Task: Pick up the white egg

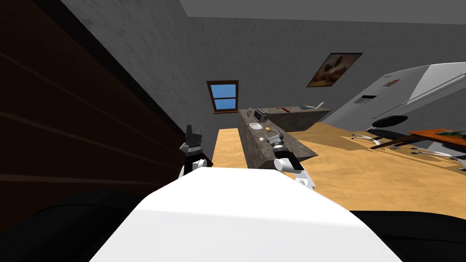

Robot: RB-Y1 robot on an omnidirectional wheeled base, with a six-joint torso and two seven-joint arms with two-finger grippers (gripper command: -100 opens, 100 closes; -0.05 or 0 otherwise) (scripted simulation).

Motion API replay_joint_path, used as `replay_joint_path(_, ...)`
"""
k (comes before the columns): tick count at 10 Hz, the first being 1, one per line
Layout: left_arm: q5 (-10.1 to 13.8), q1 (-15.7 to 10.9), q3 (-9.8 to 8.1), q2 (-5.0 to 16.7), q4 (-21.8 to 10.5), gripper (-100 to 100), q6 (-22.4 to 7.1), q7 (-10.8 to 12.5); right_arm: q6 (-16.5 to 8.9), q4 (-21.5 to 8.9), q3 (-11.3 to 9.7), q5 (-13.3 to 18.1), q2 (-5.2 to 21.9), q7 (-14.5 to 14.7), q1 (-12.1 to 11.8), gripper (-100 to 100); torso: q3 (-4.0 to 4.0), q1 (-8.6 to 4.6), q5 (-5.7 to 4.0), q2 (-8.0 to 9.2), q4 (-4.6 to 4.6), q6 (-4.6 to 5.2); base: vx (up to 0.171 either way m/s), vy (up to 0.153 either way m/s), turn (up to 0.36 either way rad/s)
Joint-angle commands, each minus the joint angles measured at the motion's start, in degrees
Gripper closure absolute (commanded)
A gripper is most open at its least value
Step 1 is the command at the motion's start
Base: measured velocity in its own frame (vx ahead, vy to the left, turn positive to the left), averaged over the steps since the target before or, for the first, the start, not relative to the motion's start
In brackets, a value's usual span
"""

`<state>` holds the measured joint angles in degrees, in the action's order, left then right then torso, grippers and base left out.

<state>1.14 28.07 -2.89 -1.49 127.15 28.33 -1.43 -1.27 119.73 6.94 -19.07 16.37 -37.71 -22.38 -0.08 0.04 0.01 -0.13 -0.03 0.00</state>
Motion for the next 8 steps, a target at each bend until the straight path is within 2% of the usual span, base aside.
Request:
replay_joint_path(1,0.0,0.0,0.0,0.0,0.0,0,0.0,0.0,-2.9,-0.9,0.6,-2.5,1.3,-2.9,0.8,-100,0.0,0.0,0.0,0.0,0.0,0.0,0.048,0.017,-0.035)
replay_joint_path(2,0.0,0.0,0.0,0.0,0.0,0,0.0,0.0,-3.0,-0.9,0.6,-2.5,1.3,-4.2,0.8,-100,-0.02,0.01,0.0,-0.05,-0.01,0.0,0.038,0.016,-0.02)
replay_joint_path(3,0.0,0.0,0.0,0.0,0.0,0,0.0,0.0,-5.5,-1.8,1.1,-4.7,2.5,-5.9,1.7,-100,-0.02,0.01,0.0,-0.02,-0.01,0.0,0.036,0.012,-0.041)
replay_joint_path(4,0.0,0.0,0.0,0.0,0.0,0,0.0,0.0,-5.7,-1.8,1.1,-4.7,2.5,-7.5,1.7,-100,-0.01,-0.01,0.0,-0.02,0.0,0.01,0.031,0.008,-0.022)
replay_joint_path(5,0.0,0.0,0.0,0.0,0.0,0,0.0,0.0,-8.0,-2.7,1.7,-7.0,3.7,-9.1,2.4,-100,0.0,-0.03,-0.01,0.0,0.0,0.0,0.047,0.012,-0.044)
replay_joint_path(6,0.0,0.0,0.0,0.0,0.0,0,0.0,0.0,-8.5,-2.7,1.7,-7.0,3.7,-10.8,2.4,-100,-0.02,-0.01,-0.01,-0.05,-0.01,0.0,0.039,0.01,-0.02)
replay_joint_path(7,0.0,0.0,0.0,0.0,0.0,0,0.0,0.0,-10.7,-3.5,2.2,-9.3,4.8,-12.3,3.2,-100,-0.02,-0.02,-0.01,-0.02,-0.01,0.0,0.04,0.002,-0.046)
replay_joint_path(8,0.0,0.0,0.0,0.0,0.0,0,0.0,0.0,-11.3,-3.5,2.2,-9.3,4.8,-14.0,3.2,-100,-0.02,-0.05,-0.01,-0.03,-0.01,0.01,0.033,0.002,-0.021)
